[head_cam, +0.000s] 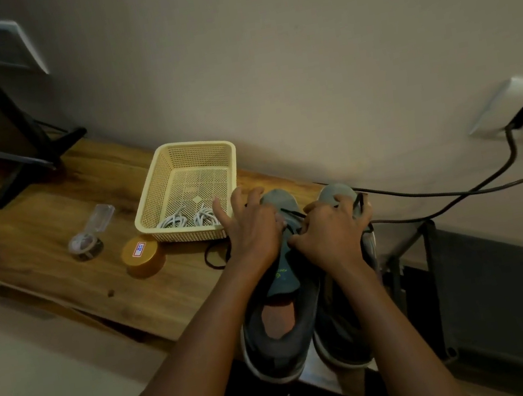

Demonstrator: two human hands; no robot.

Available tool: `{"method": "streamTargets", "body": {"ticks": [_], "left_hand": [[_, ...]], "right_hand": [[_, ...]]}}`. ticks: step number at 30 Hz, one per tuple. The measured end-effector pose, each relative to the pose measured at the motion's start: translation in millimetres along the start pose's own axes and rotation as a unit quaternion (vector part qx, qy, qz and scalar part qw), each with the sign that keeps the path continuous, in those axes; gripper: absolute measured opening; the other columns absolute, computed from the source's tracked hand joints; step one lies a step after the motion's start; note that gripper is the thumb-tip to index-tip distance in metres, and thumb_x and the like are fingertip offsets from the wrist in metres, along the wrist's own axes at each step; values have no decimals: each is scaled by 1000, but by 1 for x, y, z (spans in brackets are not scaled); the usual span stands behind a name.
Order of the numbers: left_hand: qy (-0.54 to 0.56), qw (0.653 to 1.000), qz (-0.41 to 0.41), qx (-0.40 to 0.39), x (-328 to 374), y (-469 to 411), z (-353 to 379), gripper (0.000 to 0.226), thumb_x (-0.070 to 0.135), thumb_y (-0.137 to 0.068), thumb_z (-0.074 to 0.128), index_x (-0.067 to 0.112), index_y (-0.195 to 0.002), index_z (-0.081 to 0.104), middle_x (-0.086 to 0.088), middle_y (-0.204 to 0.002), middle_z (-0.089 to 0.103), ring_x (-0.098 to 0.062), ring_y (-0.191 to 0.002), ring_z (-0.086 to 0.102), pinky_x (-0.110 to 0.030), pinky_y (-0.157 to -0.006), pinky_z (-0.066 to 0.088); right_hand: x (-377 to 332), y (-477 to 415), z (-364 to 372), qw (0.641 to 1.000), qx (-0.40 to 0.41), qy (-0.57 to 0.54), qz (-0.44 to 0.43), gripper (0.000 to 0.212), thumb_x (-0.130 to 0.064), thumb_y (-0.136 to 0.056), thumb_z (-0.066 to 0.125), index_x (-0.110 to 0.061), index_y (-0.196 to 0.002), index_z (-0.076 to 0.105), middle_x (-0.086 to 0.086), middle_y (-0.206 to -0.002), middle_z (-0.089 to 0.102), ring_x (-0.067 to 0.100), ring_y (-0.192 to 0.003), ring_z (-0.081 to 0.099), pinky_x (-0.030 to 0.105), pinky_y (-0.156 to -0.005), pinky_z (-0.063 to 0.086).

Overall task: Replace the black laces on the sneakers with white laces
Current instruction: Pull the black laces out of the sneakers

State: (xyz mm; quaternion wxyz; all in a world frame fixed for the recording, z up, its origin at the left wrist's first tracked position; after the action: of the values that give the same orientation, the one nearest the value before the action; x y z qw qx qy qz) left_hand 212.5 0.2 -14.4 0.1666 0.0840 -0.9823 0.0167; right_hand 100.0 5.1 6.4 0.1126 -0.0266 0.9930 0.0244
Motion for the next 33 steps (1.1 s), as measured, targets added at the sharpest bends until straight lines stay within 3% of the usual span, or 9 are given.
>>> {"method": "streamTargets", "body": {"ticks": [5, 7, 11, 15, 19, 23, 26, 29, 33], "left_hand": [[30, 995, -72, 57, -10, 0, -5, 20, 35, -95, 49, 25, -107, 62, 6, -145, 37, -23, -141, 13, -54, -111, -3], [48, 995, -52, 67, -8, 2, -7, 16, 30, -95, 50, 25, -108, 58, 6, -140, 41, -22, -140, 16, -54, -111, -4], [44, 998, 49, 20, 0, 5, -11, 20, 25, -84, 61, 35, -102, 58, 9, -146, 33, -21, -142, 8, -56, -110, -9], [5, 999, 28, -34, -3, 5, -5, 21, 39, -84, 64, 37, -104, 63, 6, -152, 26, -26, -144, 3, -59, -109, -11], [9, 1000, 14, -14, -1, 4, -3, 9, 37, -87, 60, 33, -95, 64, 7, -149, 32, -26, -143, 6, -57, -110, -10], [-20, 999, 22, -31, 7, 5, 1, 15, 33, -93, 52, 29, -103, 64, 7, -151, 26, -25, -144, 2, -57, -109, -13], [-15, 1000, 1, 11, 5, 3, -1, 20, 30, -95, 49, 25, -110, 61, 6, -150, 29, -22, -143, 7, -56, -111, -9], [22, 992, -86, 92, -12, -2, -10, 21, 26, -96, 46, 21, -113, 59, 3, -144, 37, -22, -139, 16, -54, -112, 0], [58, 991, -88, 83, -22, 0, -14, 14, 28, -93, 54, 25, -105, 62, 4, -143, 38, -23, -139, 16, -53, -111, 1]], "right_hand": [[-1, -1, 4, 1000, 2, -8, 4, 30, -38, -77, 65, -13, -92, 69, -4, -127, 57, 28, -139, 16, 55, -111, -4], [-1, 0, 4, 1000, 4, -11, 5, 29, -36, -78, 64, -12, -93, 69, -5, -128, 56, 28, -139, 16, 55, -112, -2], [0, -2, 4, 1000, 2, -22, 1, 30, -37, -82, 62, -12, -96, 70, -6, -129, 55, 28, -139, 14, 55, -111, -1], [1, -2, 5, 999, 6, -49, 5, 33, -44, -82, 63, -13, -92, 70, -6, -127, 57, 27, -139, 15, 53, -112, 0], [2, -3, 5, 999, 6, -42, 9, 37, -46, -83, 61, -12, -94, 70, -6, -126, 57, 27, -139, 14, 53, -112, 1], [3, -2, 7, 999, 13, -32, 15, 35, -44, -82, 60, -13, -95, 70, -7, -125, 58, 27, -139, 14, 53, -111, 2], [3, 0, 6, 999, 19, -26, 23, 32, -41, -81, 62, -13, -93, 71, -6, -126, 58, 28, -139, 15, 52, -112, 3], [2, 2, 5, 999, 24, -27, 34, 28, -35, -77, 65, -11, -90, 71, -5, -126, 58, 28, -139, 17, 51, -113, 4], [2, 3, 6, 999, 20, -30, 38, 30, -35, -76, 65, -11, -95, 70, -2, -125, 58, 28, -138, 17, 50, -112, 5]]}}
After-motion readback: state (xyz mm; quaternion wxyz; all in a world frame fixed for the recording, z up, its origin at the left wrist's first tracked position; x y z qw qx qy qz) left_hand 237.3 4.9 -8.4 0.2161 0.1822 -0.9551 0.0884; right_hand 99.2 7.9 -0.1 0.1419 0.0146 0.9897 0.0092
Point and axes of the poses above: each hand's wrist, its own y-axis away from the middle knuckle, its own z-axis out of the palm, x = y × z, the point moved 3 cm from there along -y, towards the middle knuckle
